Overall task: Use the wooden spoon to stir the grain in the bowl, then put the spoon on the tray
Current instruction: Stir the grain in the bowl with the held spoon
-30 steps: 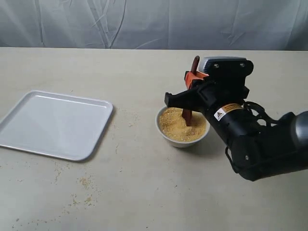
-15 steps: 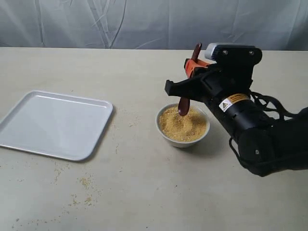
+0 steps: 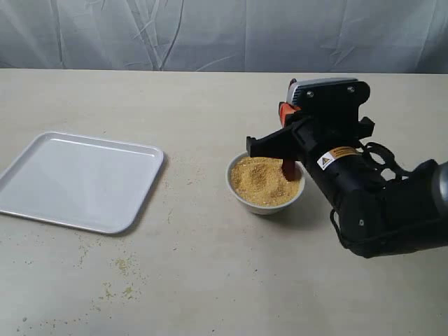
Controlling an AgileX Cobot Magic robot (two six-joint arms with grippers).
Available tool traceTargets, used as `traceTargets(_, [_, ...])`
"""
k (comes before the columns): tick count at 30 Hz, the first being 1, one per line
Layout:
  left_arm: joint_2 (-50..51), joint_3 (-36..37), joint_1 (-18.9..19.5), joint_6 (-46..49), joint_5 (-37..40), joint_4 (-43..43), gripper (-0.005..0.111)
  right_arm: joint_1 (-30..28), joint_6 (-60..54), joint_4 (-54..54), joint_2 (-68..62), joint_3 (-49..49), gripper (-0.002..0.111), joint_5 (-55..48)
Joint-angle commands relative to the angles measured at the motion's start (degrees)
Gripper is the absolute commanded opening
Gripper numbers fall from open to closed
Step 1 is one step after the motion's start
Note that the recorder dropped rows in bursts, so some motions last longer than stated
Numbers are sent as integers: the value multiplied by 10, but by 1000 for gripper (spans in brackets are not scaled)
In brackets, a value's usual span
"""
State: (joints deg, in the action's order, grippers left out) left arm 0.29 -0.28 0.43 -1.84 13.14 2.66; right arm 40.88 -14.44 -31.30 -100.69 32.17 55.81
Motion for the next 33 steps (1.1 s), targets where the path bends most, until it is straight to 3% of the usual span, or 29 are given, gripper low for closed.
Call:
traceTargets(1, [-3,3,0,-1,-11,-2,0,-2,14,25,-30,1,-1,-3])
traceTargets(7, [-3,3,0,-1,-14,-2,0,-2,110,90,-37,1,-1,-10])
traceTargets(22, [-3,3,0,-1,-14,-2,0,-2,124,85,60,1,-1,-32])
traceTargets(33, [-3,3,0,-1,-14,-2,0,16,185,94,17,3,-1,-30])
